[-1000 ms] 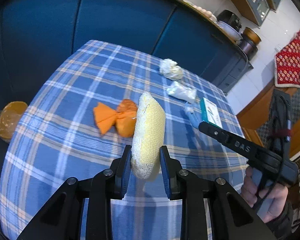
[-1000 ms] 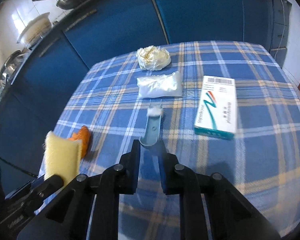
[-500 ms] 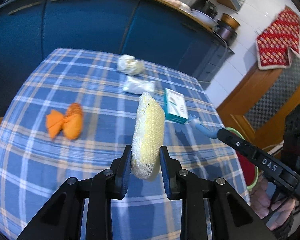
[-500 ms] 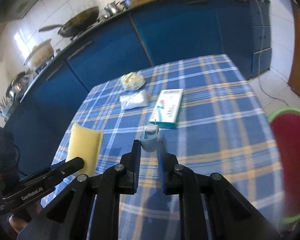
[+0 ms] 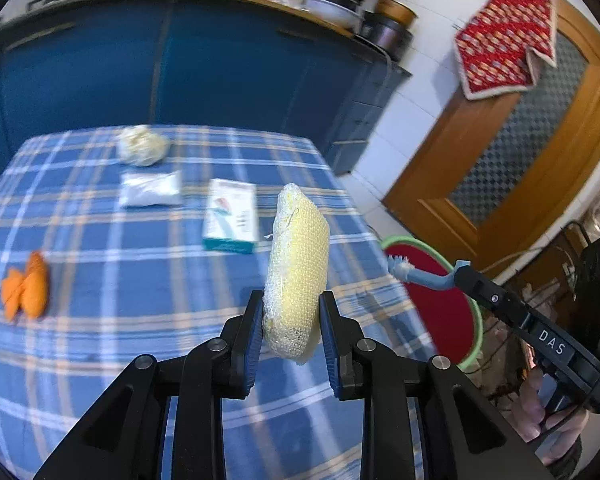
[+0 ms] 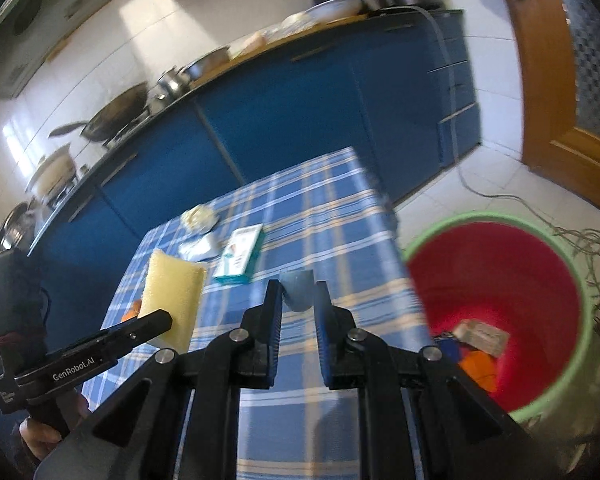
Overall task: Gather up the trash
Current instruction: 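Carry the sponge and grey scraper over the red bucket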
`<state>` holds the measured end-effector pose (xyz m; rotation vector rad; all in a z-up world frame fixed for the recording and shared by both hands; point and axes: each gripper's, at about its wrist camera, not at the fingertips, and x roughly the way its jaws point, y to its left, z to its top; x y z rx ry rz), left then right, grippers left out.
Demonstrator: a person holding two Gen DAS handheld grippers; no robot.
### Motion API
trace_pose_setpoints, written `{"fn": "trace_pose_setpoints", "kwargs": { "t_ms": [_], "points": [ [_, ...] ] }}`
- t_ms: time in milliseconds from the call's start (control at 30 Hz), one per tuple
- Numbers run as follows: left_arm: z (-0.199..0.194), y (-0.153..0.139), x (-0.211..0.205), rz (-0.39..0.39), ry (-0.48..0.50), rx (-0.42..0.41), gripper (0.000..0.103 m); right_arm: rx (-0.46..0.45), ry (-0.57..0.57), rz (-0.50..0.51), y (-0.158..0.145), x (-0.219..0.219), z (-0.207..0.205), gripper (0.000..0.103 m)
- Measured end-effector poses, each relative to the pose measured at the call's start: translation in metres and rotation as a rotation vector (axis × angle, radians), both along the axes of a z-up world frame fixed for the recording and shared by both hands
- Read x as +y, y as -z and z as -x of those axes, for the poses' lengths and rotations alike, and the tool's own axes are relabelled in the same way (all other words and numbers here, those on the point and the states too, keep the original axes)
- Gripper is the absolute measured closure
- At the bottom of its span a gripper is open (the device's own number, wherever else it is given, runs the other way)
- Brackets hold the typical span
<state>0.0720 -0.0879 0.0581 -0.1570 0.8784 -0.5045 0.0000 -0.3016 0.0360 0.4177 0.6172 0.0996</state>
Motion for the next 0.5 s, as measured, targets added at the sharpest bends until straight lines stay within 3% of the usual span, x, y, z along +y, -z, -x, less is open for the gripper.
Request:
{"fn": "trace_pose_setpoints", "kwargs": {
  "t_ms": [333,367,400,500],
  "points": [
    [-0.001,-0.001,-0.071,-0.017,0.142,0.006,0.075,0.008,0.148,-0.016,0.008,-0.061,0.027,0.086],
    [-0.001,0.0,-0.079,-0.021,0.157,0.008,0.075,0.011,0.157,-0.018,0.01,-0.065,0.028,0.088],
    [-0.001,0.001,-0.087,-0.026,0.17,0.01,0.075,0.016,0.169,-0.022,0.013,-0.071,0.029,0.1],
    [-0.002,0.004,-0.107,-0.038,0.203,0.016,0.075,0.03,0.199,-0.031,0.021,-0.084,0.032,0.101]
  ]
}}
